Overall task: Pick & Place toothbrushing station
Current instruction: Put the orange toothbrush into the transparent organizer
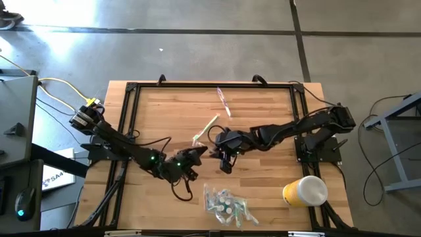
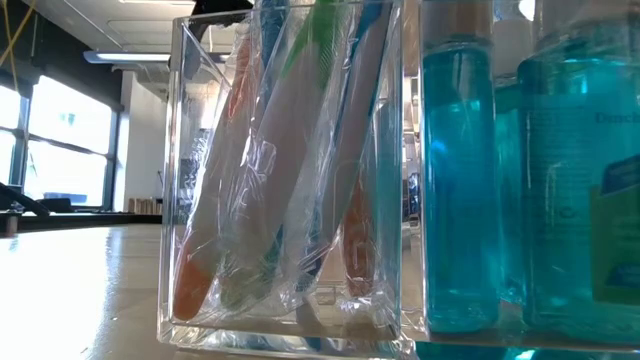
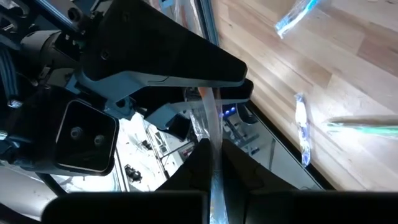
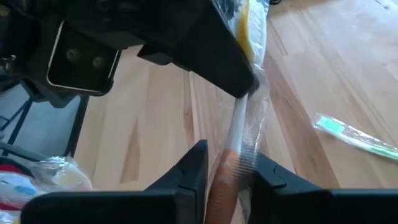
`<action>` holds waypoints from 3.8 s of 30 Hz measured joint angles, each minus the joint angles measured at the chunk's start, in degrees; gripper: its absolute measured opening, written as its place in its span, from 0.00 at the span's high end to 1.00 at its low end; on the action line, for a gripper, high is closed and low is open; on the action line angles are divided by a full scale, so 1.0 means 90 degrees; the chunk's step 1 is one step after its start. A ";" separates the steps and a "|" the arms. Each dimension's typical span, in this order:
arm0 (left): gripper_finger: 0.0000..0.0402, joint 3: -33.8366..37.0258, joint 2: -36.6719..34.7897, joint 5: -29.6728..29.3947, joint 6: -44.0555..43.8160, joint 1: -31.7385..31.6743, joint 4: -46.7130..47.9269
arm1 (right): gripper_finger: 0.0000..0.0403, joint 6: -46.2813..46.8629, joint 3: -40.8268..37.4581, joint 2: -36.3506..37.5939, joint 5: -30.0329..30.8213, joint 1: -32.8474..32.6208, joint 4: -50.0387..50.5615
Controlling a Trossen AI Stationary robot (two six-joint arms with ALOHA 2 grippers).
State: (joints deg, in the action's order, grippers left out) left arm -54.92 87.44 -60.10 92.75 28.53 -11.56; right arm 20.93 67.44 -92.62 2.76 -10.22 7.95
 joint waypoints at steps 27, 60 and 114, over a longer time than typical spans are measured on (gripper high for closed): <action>0.88 0.0000 0.0058 0.0645 -0.0555 0.0002 -0.0154 | 0.96 -0.0026 0.0000 0.0005 0.0240 -0.0095 0.0277; 0.51 0.0025 -0.1940 0.3150 -0.6524 -0.0248 0.2432 | 0.97 -0.3118 -0.1854 0.1693 0.0859 -0.2775 -0.2328; 0.51 0.0029 -0.1889 0.6516 -0.7193 -0.1047 0.2631 | 0.97 -0.1869 -0.3684 -0.1789 -0.4181 -0.1967 -1.0454</action>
State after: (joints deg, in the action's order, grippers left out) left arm -54.65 70.43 -1.45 28.01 19.11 12.12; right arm 4.10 34.29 -108.72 -34.88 -27.93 -86.14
